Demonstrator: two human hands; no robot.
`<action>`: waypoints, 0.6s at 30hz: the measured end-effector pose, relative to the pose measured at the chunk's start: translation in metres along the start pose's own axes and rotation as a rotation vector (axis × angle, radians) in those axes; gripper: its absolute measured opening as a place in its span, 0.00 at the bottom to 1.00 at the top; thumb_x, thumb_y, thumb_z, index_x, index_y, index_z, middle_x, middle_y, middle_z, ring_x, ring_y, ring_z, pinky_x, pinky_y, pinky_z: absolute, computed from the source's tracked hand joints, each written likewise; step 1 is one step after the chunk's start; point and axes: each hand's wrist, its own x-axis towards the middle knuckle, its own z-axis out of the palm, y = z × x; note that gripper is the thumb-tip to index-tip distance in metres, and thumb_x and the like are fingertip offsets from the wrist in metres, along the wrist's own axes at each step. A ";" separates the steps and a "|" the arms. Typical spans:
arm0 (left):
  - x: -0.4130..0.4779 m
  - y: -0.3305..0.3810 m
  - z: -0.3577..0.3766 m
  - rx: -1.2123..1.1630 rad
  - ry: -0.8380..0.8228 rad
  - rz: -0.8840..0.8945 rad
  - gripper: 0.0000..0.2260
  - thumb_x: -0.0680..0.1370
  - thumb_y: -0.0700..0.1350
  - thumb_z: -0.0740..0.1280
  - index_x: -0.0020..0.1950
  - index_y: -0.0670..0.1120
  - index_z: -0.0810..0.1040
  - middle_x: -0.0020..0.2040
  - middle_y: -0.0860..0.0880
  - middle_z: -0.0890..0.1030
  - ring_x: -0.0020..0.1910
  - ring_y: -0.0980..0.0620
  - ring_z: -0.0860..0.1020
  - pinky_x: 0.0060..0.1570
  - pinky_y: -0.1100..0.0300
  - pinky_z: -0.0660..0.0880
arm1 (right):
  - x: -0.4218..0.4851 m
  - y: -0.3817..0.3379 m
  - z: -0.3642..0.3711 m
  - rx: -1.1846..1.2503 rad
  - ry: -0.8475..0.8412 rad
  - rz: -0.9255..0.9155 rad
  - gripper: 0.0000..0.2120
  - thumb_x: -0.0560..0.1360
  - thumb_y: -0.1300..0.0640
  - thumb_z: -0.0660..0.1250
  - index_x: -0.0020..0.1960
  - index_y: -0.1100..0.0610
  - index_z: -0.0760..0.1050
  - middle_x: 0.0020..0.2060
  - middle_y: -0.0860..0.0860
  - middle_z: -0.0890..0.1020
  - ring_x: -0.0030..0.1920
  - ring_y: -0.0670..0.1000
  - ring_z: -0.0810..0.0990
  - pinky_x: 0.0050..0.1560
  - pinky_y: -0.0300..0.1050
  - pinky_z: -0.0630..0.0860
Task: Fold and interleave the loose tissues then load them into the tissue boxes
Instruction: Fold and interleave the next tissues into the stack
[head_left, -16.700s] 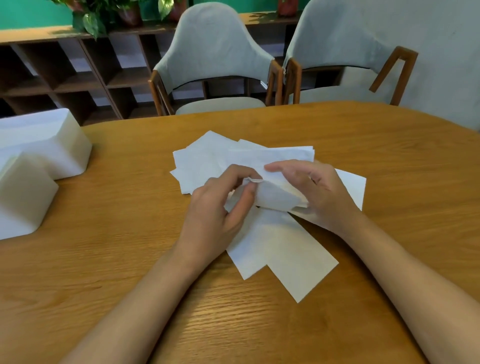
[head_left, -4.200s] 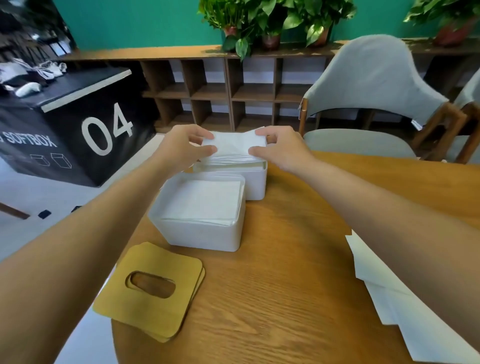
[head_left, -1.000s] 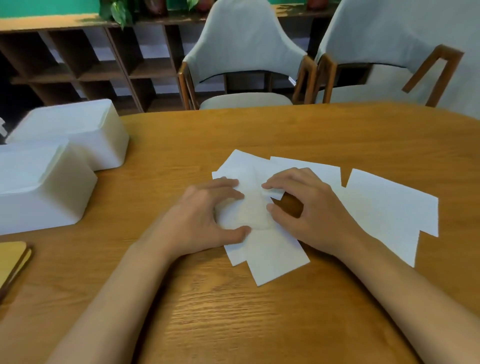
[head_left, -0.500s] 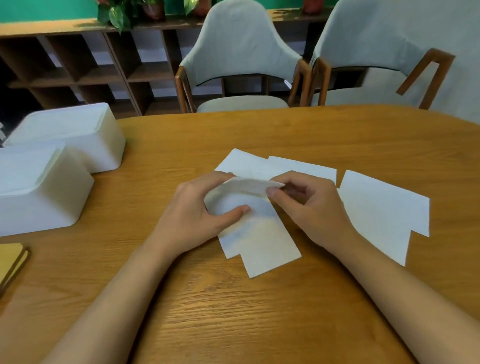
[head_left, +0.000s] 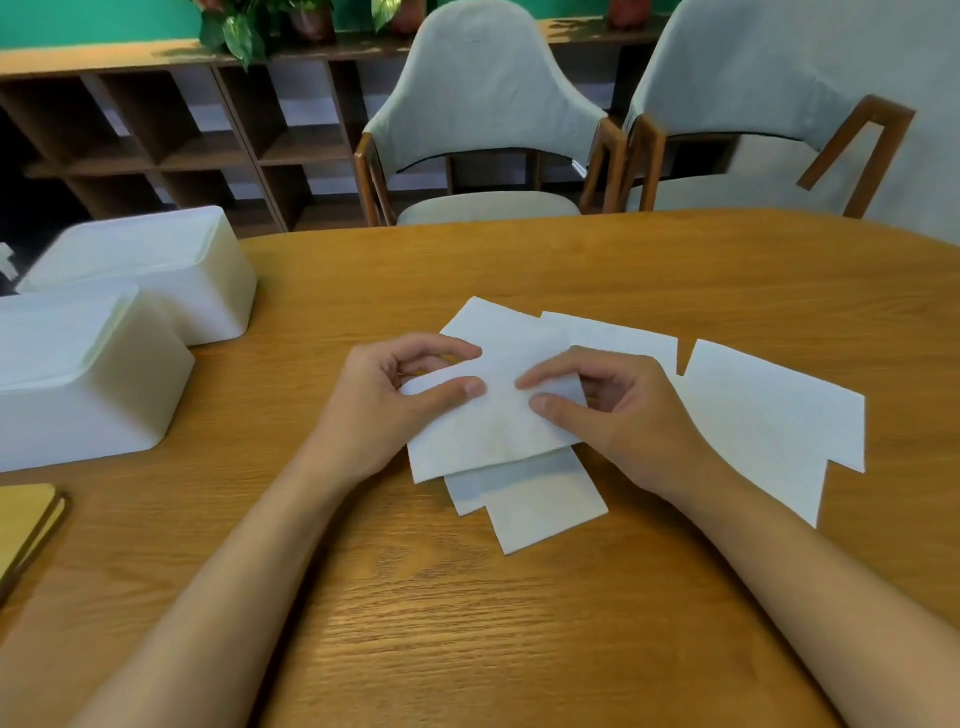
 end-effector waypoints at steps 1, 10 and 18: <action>0.001 -0.001 0.001 0.005 0.012 0.011 0.12 0.74 0.41 0.78 0.57 0.47 0.85 0.44 0.47 0.87 0.43 0.53 0.85 0.42 0.61 0.79 | 0.000 0.001 0.000 -0.048 0.029 -0.003 0.10 0.77 0.63 0.72 0.53 0.50 0.84 0.50 0.36 0.83 0.55 0.39 0.79 0.49 0.33 0.78; -0.003 -0.003 0.015 0.053 0.103 0.144 0.18 0.77 0.36 0.76 0.65 0.48 0.78 0.47 0.49 0.85 0.45 0.48 0.83 0.45 0.52 0.79 | 0.003 0.001 -0.006 -0.221 0.045 0.018 0.14 0.79 0.59 0.70 0.53 0.39 0.83 0.51 0.22 0.78 0.58 0.28 0.72 0.53 0.19 0.65; -0.011 -0.003 0.012 0.595 -0.232 0.222 0.12 0.68 0.40 0.64 0.48 0.52 0.79 0.57 0.58 0.81 0.51 0.53 0.80 0.52 0.60 0.74 | 0.010 0.013 -0.014 -0.368 0.337 0.027 0.15 0.79 0.61 0.67 0.56 0.42 0.82 0.51 0.25 0.76 0.55 0.21 0.70 0.52 0.15 0.60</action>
